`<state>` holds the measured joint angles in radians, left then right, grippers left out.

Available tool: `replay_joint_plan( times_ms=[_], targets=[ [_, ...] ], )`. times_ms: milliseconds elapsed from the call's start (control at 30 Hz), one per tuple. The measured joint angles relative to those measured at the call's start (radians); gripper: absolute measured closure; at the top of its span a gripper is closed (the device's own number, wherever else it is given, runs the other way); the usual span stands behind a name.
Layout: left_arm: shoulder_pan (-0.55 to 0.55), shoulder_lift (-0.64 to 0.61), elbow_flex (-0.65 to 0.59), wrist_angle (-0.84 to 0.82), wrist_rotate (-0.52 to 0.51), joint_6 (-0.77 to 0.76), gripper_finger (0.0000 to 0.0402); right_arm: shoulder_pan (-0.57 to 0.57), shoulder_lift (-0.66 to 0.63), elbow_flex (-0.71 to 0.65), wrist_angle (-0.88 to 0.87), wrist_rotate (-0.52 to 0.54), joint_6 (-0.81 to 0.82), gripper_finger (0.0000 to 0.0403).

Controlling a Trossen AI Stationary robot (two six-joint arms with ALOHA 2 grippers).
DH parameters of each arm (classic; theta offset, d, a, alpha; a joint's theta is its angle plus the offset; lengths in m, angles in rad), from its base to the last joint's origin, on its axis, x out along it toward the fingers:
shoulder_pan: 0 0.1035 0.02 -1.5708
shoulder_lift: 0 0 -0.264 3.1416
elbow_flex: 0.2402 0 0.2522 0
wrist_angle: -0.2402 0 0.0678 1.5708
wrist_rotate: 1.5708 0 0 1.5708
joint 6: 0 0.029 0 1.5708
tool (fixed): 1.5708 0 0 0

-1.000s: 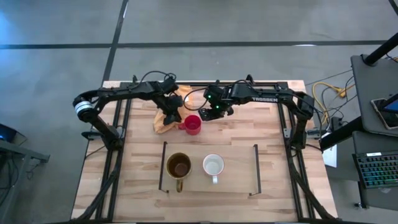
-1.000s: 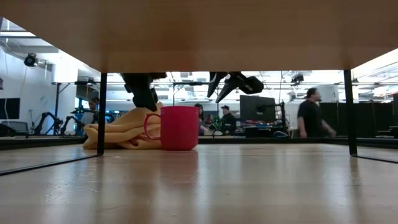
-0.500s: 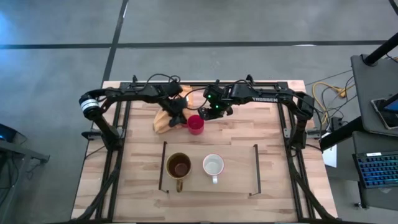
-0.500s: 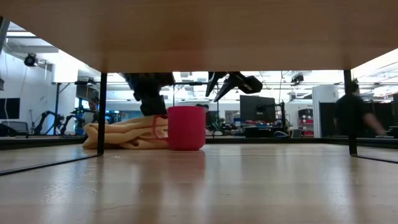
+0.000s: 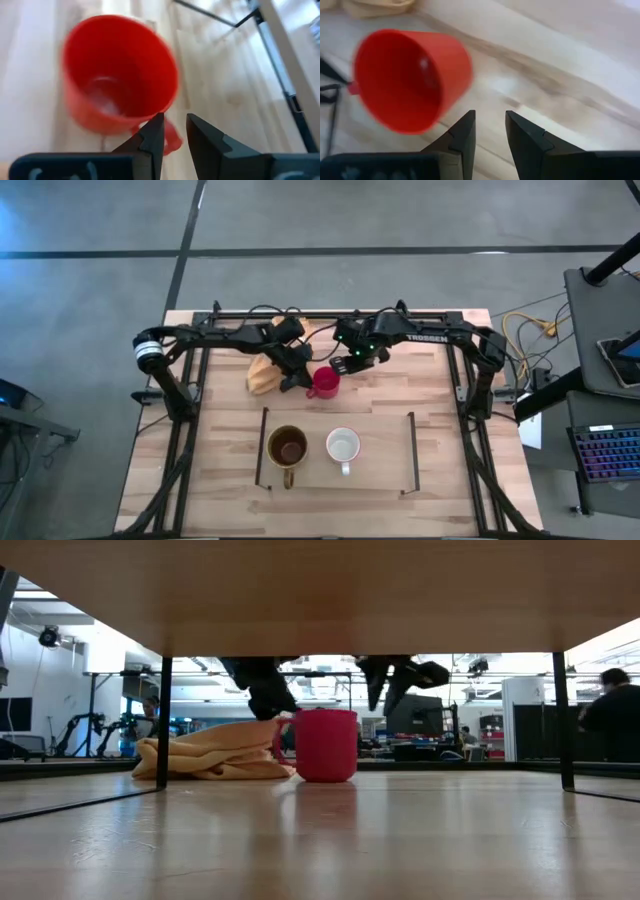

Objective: Stack small to large cups/mugs on shelf
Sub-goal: Put the red mug on the shelf

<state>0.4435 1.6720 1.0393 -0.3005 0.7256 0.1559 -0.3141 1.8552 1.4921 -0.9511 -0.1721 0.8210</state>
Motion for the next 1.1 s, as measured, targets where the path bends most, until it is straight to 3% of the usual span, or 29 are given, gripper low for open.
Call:
replay_joint_plan(
  times_ms=[133, 333, 567, 633, 767, 933, 1100],
  targets=[
    [-0.028, 0.035, 0.001, 0.092, 0.041, -0.064, 0.0334, 0.001, -0.021, 0.000, -0.020, 0.009, -0.008, 0.0303],
    [-0.042, 0.085, 0.035, 0.095, 0.100, -0.098, 0.0334, 0.002, -0.058, 0.000, -0.020, 0.004, 0.032, 0.0303],
    [-0.029, 0.014, 0.064, 0.074, 0.086, -0.098, 0.0334, 0.024, -0.060, -0.003, -0.014, -0.040, 0.054, 0.0303],
    [-0.030, -0.014, 0.062, 0.056, 0.029, -0.084, 0.0334, 0.031, -0.055, -0.005, -0.007, -0.042, 0.058, 0.0303],
    [-0.023, -0.023, 0.050, -0.112, -0.207, 0.034, 0.0334, 0.043, -0.051, -0.008, 0.034, -0.038, 0.070, 0.0303],
    [0.001, 0.014, 0.027, -0.150, -0.213, 0.065, 0.0334, 0.044, -0.050, -0.008, 0.090, -0.037, 0.070, 0.0303],
    [0.005, 0.059, 0.027, -0.029, -0.213, 0.007, 0.0334, 0.043, -0.050, -0.009, 0.097, -0.037, 0.070, 0.0303]
  ],
)
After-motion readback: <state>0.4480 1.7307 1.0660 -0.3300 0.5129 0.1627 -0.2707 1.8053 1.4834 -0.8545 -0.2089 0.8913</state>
